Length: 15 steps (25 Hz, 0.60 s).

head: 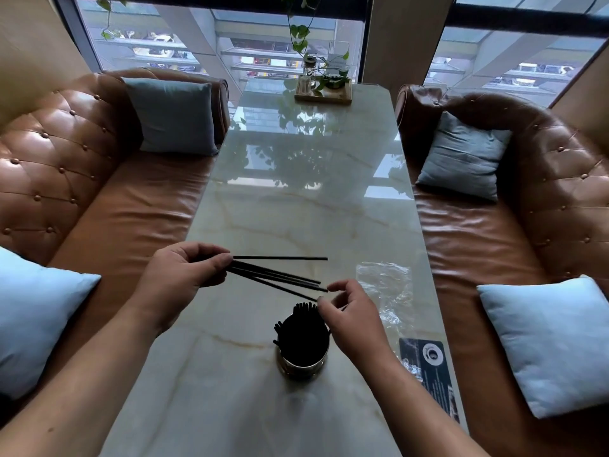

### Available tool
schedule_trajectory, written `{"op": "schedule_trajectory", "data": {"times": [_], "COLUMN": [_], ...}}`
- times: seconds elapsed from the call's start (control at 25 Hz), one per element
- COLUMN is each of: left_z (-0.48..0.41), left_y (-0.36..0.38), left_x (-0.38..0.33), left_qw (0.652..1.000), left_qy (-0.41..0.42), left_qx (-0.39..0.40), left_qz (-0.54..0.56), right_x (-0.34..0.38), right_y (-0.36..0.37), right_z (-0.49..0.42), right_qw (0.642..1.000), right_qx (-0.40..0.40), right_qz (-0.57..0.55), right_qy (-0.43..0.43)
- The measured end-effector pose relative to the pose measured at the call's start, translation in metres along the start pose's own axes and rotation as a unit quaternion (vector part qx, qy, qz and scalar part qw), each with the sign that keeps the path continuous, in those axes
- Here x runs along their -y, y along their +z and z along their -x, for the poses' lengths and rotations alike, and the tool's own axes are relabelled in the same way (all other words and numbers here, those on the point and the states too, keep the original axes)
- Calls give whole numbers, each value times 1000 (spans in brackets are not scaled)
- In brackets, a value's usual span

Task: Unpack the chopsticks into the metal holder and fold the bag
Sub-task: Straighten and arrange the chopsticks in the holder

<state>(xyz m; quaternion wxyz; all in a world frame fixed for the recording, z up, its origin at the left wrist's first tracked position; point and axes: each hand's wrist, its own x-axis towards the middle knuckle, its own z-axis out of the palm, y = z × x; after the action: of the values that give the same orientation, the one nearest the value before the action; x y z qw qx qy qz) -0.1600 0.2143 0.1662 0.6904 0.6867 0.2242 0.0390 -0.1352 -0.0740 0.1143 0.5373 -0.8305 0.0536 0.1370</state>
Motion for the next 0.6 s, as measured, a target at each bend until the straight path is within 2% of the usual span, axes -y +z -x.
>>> {"op": "schedule_trajectory", "data": {"times": [0.08, 0.16, 0.24, 0.28, 0.36, 0.4, 0.48, 0.52, 0.6], "left_z": [2, 6, 14, 20, 30, 34, 39, 40, 38], "left_y": [0, 12, 33, 44, 63, 70, 79, 80, 73], "left_x": [0, 4, 13, 18, 29, 35, 48, 54, 66], "left_qw": [995, 981, 964, 956, 946, 942, 946, 958, 984], "left_qy": [-27, -66, -117, -144, -188, -204, -221, -214, -160], "left_qx": [-25, -38, -27, -14, 21, 37, 67, 77, 79], "left_qz": [90, 180, 239, 254, 264, 263, 227, 174, 3], "right_x": [3, 13, 28, 37, 47, 51, 55, 54, 49], "right_y": [-8, -13, -10, -8, -11, -15, -25, -32, -44], "right_z": [4, 9, 13, 13, 7, 3, -4, -5, -7], "right_qw": [999, 993, 958, 933, 904, 918, 962, 976, 991], "right_qx": [-16, 62, 181, 206, 181, 150, 95, 81, 71], "right_qz": [-38, -101, -216, -287, -377, -360, -253, -204, -108], "right_qy": [-24, -14, 43, 71, 86, 71, 29, 5, -45]}}
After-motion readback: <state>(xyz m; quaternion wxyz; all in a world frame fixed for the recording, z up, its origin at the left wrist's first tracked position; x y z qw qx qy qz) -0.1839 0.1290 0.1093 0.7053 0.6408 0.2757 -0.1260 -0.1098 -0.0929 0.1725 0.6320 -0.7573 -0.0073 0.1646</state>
